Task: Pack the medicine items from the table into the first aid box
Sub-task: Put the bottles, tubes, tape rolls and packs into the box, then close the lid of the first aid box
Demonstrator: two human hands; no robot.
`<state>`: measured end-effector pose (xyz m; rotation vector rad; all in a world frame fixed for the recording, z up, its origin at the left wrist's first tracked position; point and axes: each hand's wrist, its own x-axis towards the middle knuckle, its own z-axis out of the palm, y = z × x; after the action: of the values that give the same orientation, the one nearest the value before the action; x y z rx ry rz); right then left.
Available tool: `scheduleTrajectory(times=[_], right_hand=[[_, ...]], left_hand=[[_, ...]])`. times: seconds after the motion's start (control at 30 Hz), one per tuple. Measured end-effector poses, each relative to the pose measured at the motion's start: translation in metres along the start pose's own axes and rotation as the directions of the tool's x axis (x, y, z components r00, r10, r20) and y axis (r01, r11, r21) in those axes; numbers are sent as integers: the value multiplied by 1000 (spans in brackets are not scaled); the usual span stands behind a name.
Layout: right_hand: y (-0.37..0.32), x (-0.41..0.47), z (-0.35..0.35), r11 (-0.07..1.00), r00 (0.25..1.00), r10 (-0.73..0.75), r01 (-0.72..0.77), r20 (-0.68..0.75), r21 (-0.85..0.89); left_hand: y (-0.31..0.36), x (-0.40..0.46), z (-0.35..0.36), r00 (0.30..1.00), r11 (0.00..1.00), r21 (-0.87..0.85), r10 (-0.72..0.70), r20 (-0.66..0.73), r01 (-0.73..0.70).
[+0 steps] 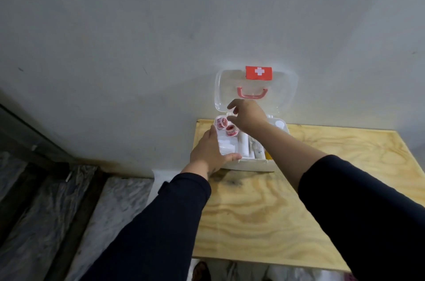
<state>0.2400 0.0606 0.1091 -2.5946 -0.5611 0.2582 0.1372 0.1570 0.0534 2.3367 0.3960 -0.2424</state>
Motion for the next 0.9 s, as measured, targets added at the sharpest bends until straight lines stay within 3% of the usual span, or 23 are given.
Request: scheduleTrajectory(times=[0.1, 0.27, 0.47, 0.73, 0.8, 0.9], right_hand=[[-2, -5, -25, 994, 981, -95, 85, -169, -67], [6, 3, -67, 926, 847, -316, 178, -426, -334], [31, 27, -74, 901, 896, -266, 100, -356, -422], [42, -5, -58, 888, 738, -412, 195, -534, -417], [45, -24, -52, 877, 728, -433, 204, -531, -435], [47, -53, -43, 867, 749, -442, 215, -493, -450]], left_hand=[[2, -1, -2, 1000, 999, 43, 7, -7, -7], [3, 0, -1, 999, 995, 100, 5, -36, -2], [3, 5, 0, 999, 995, 95, -6, -36, 10], [5, 16, -7, 999, 987, 154, -33, -40, 38], [12, 11, -13, 994, 981, 190, -16, -106, 36], [28, -2, -28, 939, 972, 221, 148, -311, -80]])
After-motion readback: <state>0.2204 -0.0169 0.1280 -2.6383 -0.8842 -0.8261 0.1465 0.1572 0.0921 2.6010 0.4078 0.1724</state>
